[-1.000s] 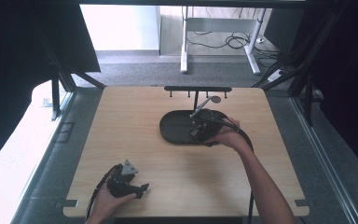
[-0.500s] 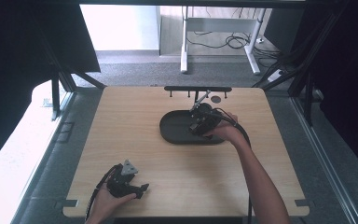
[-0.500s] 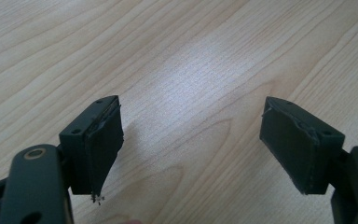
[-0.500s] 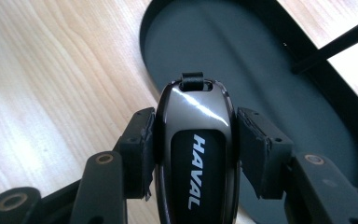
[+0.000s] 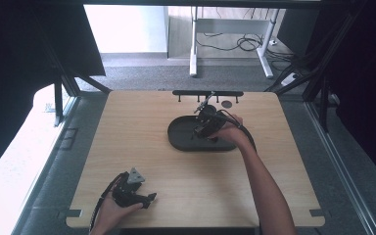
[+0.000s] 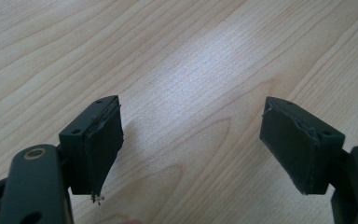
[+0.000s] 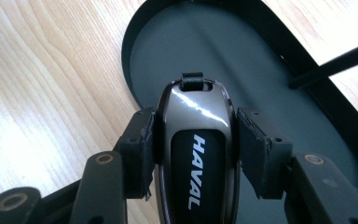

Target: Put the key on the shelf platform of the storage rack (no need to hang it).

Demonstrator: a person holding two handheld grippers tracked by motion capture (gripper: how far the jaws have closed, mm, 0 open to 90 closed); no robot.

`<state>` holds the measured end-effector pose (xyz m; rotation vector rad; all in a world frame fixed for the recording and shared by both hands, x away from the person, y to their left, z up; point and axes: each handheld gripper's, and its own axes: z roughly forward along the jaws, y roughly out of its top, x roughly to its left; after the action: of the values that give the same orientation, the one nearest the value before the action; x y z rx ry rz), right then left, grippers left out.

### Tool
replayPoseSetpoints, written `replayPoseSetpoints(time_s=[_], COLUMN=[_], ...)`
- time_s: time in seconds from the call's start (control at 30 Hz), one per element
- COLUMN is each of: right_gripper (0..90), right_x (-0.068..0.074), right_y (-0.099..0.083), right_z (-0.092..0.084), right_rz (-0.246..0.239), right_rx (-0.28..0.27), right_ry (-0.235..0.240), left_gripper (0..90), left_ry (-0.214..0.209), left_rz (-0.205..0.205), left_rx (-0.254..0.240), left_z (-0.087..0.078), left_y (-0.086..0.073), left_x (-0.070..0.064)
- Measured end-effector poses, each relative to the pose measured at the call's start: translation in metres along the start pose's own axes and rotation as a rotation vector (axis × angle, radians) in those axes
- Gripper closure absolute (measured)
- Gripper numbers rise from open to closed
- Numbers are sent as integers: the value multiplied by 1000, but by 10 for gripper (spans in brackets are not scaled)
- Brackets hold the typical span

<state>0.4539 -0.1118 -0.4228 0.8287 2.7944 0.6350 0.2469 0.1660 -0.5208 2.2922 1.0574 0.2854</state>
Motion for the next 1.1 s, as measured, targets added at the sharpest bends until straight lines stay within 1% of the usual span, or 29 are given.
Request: replayPoseSetpoints(time_s=[0.03,0.1,0.27,0.33,0.4,0.5,0.63,0.77,0.8,0.83,0.93,1.0,1.03,1.07,1.1], right_gripper=[496,496,496,496,496,496,496,495,495,495,495,494,494,494,494], right_x=[-1,-2,-8,-9,-11,-16,-19,-20,-21,-21,-23,-23,-25,-27,-27], right_y=[1,2,3,2,0,-5,-7,-10,-11,-11,-17,-19,-22,-25,-25], right_z=[4,7,23,26,31,39,39,39,40,40,45,47,48,50,50], right_rz=[9,11,23,22,22,40,41,38,40,40,37,34,31,41,41], right_rx=[0,1,16,19,22,42,44,57,70,70,96,104,115,120,120], right_ry=[12,13,0,-1,-2,-15,-25,-39,-52,-52,-89,-90,-105,-112,-112], left_gripper=[216,216,216,216,216,216,216,216,216,216,216,215,215,216,216], left_ry=[-1,-1,-5,-6,-3,-3,-4,-5,-5,-5,-5,-8,-7,-5,-5], left_rz=[0,1,-1,-3,-1,0,0,1,1,1,1,1,0,1,1], left_rx=[1,3,1,1,3,6,6,7,6,6,6,6,5,6,6], left_z=[0,1,1,1,2,2,3,3,3,3,3,3,3,4,4], left_y=[0,0,0,-1,-1,-1,0,0,0,0,0,0,0,0,0], left_x=[0,0,1,1,1,0,0,0,0,0,0,-1,-1,-1,-1])
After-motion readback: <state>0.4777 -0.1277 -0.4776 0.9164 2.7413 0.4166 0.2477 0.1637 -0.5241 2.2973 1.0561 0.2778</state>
